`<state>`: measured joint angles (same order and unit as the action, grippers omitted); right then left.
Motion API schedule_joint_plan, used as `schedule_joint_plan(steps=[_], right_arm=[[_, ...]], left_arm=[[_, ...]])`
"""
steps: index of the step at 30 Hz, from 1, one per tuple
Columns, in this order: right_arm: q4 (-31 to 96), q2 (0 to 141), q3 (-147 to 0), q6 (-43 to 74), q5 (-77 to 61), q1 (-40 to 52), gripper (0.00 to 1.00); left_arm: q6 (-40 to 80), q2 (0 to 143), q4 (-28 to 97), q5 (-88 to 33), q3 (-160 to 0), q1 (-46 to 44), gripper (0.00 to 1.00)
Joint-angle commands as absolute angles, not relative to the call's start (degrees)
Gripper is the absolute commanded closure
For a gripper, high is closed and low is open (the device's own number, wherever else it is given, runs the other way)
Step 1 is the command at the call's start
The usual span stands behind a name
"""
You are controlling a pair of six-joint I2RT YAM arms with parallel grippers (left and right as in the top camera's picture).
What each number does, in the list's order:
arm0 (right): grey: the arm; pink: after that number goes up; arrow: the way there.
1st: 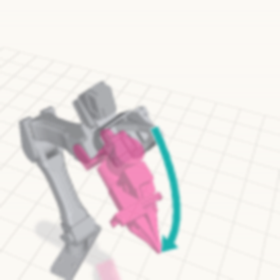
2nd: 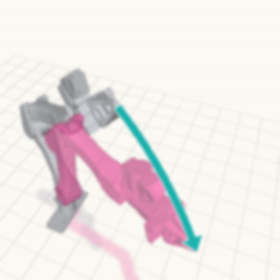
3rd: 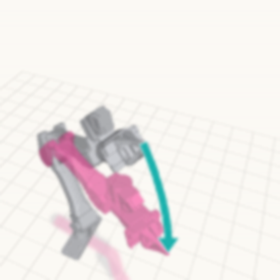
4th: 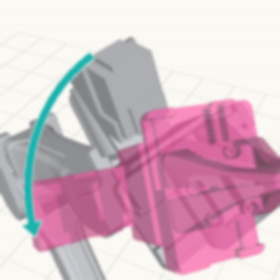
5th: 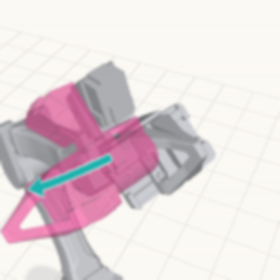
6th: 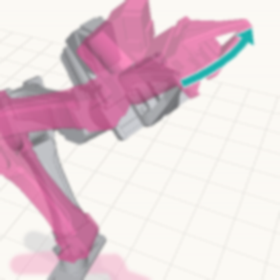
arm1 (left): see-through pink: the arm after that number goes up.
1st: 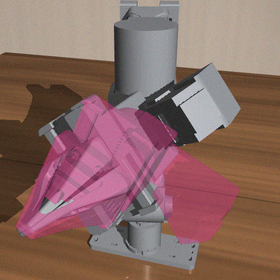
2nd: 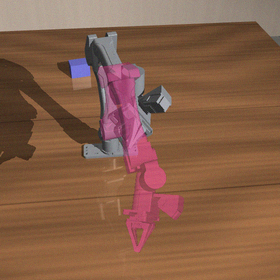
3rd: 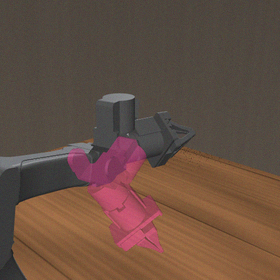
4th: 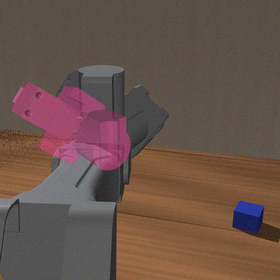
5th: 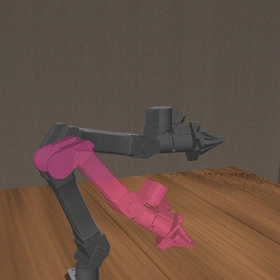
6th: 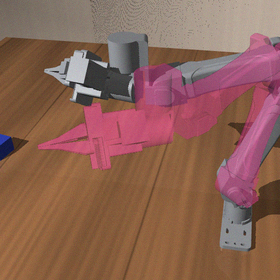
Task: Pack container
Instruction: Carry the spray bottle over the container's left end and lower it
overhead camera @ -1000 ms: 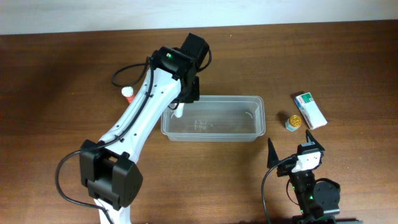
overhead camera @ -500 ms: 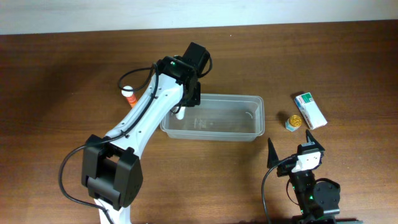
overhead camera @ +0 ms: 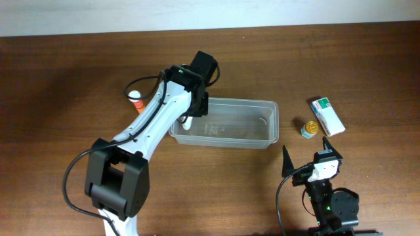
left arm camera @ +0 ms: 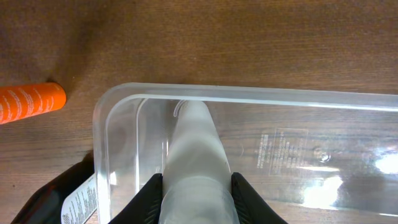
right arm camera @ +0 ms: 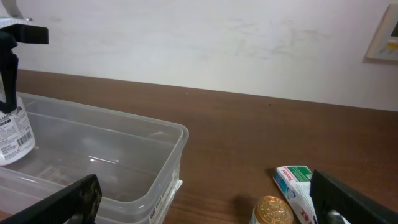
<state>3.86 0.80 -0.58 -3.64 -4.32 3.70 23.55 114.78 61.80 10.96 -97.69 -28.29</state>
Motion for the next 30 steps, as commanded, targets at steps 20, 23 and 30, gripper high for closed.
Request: schedule_joint_plan(steps=[20, 23, 30], right_arm=[[4.2, 0.4, -0.3, -3.9, -4.0, 3.2, 0.02], [4.2, 0.4, -0.3, -3.9, -4.0, 3.2, 0.02], [4.2, 0.4, -0.3, -3.9, -4.0, 3.2, 0.02]], left_arm=[[20.9, 114.7, 62.0, 8.9, -96.6, -27.6, 0.65], [20.9, 114.7, 62.0, 8.9, -96.6, -27.6, 0.60], [20.9, 114.6, 62.2, 9.0, -96.6, -27.6, 0.57]])
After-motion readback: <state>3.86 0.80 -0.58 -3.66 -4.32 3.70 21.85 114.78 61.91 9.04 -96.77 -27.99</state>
